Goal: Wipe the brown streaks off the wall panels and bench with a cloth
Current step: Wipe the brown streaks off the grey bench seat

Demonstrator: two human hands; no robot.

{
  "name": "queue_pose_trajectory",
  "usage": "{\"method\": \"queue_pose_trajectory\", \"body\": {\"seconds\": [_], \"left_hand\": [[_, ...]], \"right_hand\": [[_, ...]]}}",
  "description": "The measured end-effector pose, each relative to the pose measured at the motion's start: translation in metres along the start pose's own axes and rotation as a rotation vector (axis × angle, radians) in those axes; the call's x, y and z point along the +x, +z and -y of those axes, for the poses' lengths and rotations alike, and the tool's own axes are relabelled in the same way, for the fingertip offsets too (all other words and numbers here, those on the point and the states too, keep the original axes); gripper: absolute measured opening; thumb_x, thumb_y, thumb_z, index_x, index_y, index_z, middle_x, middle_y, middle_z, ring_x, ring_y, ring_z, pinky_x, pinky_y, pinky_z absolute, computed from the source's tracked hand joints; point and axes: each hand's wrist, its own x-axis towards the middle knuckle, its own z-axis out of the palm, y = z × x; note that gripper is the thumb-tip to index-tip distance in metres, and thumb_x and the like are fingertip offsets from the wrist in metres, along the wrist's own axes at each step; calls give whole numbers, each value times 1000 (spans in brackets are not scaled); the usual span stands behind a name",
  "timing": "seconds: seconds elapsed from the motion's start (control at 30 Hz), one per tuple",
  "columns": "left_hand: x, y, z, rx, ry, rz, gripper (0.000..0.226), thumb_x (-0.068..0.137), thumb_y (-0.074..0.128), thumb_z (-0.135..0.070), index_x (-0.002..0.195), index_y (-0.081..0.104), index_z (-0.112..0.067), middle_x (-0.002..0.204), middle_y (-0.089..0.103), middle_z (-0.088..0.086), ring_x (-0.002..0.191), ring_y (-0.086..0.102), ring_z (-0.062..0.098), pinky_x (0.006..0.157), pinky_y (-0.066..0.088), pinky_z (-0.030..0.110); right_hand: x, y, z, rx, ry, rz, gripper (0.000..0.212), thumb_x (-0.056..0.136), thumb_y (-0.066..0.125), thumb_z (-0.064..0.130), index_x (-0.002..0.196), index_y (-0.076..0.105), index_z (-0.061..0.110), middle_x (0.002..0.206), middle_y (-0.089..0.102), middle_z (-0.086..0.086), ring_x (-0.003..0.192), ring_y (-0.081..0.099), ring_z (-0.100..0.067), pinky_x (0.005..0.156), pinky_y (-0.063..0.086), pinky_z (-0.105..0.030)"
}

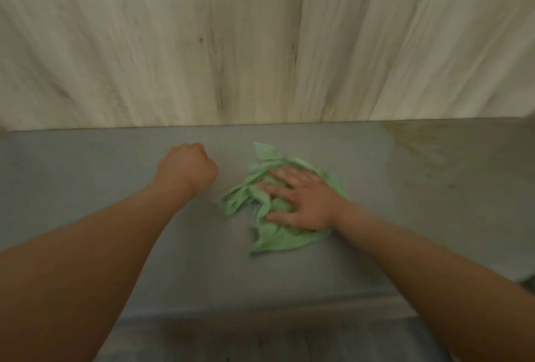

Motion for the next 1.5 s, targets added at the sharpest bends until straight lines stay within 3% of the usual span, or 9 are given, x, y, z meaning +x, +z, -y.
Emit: {"method": "queue_pose_trajectory", "body": {"seconds": [0.1, 0.2, 0.3, 0.57, 0.7, 0.97, 1.07, 1.23, 1.5], "left_hand": [[-12, 4, -13, -30, 48, 16, 27, 92, 48, -20, 106, 66, -6, 118, 67, 23, 115, 59, 42, 99, 51, 44], [-18, 9, -15, -44, 64, 26, 26, 93, 48, -18, 107, 66, -7, 118, 67, 21, 114, 61, 40, 97, 52, 42], [-23, 19, -15, -23, 56, 58, 26, 93, 48, -18, 109, 65, -6, 119, 67, 22, 115, 61, 41, 97, 51, 42], [-31, 50, -63, -60, 76, 129, 48, 98, 43, -38, 136, 54, -11, 137, 55, 26, 127, 52, 46, 109, 44, 46], [-45, 76, -137, -38, 186, 250, 52, 103, 38, -36, 148, 47, -13, 149, 46, 24, 135, 47, 44, 115, 39, 45], [-57, 129, -252, 64, 405, 340, 52, 103, 35, -41, 148, 45, -17, 152, 38, 17, 140, 37, 40, 117, 33, 52], [-49, 135, -258, 119, 408, 245, 50, 104, 35, -41, 148, 43, -20, 159, 30, 9, 146, 29, 33, 119, 26, 56], [-12, 153, -237, 155, 376, 201, 59, 106, 19, -49, 162, 16, -32, 173, 2, 0, 159, -1, 25, 124, 1, 63], [-7, 172, -230, 153, 380, 60, 58, 102, 14, -54, 157, 19, -37, 170, 12, -1, 157, 5, 25, 122, 7, 62]], "right_hand": [[-13, -13, -67, 81, 470, -17, 111, 58, 13, 109, 156, -5, 60, 173, -13, 3, 160, -7, -31, 128, -1, -53], [-4, -12, -86, 184, 657, 3, 109, 65, 30, 106, 155, -10, 61, 173, -17, 0, 158, -13, -38, 123, -6, -63], [12, -11, -65, 173, 656, 56, 96, 76, 23, 100, 159, 0, 57, 174, -9, -3, 158, -9, -41, 123, -6, -64], [-66, 19, 37, 95, 100, -29, 90, 84, 29, 93, 160, 3, 54, 174, 1, 7, 160, -4, -26, 127, -4, -51], [-133, 24, -5, 127, 244, -83, 90, 79, 26, 98, 156, -4, 62, 174, -3, 6, 159, -11, -30, 127, -10, -50], [-233, 22, -128, 163, 874, -61, 88, 73, 17, 103, 150, -6, 70, 174, -6, 8, 159, -9, -30, 127, -5, -53], [-214, 17, -144, 182, 920, -36, 93, 71, 14, 104, 153, -6, 65, 174, -10, 3, 159, -11, -34, 125, -5, -58], [-157, 11, -170, 186, 946, -75, 109, 70, 19, 104, 158, -16, 50, 174, -8, -6, 158, -9, -38, 125, -4, -62], [-59, -5, -234, 219, 991, -136, 130, 68, 29, 104, 165, -10, 26, 174, -3, -7, 160, -4, -30, 127, -3, -56]]}}
